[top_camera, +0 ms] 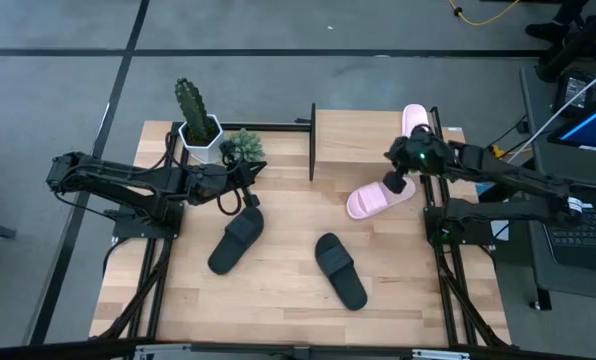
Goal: Pick and place slides into the shelf
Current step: Put the left pink slides on the shelf
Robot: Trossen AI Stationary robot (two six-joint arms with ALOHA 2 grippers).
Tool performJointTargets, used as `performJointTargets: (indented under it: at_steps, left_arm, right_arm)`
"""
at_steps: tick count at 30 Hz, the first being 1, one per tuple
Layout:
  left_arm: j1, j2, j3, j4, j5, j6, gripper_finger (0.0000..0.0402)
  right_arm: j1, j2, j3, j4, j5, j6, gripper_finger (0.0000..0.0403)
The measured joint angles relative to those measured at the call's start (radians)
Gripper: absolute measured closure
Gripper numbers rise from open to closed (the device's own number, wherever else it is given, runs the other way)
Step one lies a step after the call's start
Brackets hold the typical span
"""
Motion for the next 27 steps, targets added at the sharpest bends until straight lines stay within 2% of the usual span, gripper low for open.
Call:
performJointTargets:
  at_steps: [5, 11, 16, 23, 27]
  left_arm:
    - [0.000, 0.000, 0.000, 0.000, 0.000, -0.001, 0.0401]
    - [0.000, 0.000, 0.000, 0.000, 0.000, -0.002, 0.0402]
    - [0.000, 0.000, 0.000, -0.003, 0.000, -0.002, 0.0402]
    - [0.000, 0.000, 0.000, -0.008, 0.000, -0.002, 0.0402]
    - [0.000, 0.000, 0.000, -0.008, 0.000, -0.003, 0.0402]
  right_arm:
    - [-0.069, 0.113, 0.101, -0.115, 0.000, 0.001, 0.0403]
    - [-0.123, 0.221, 0.122, -0.169, 0.003, -0.021, 0.0403]
    - [-0.158, 0.245, 0.124, -0.184, 0.028, -0.020, 0.0403]
    - [-0.179, 0.244, 0.124, -0.308, 0.029, 0.042, 0.0403]
    - [-0.178, 0.241, 0.125, -0.339, 0.064, 0.060, 0.0403]
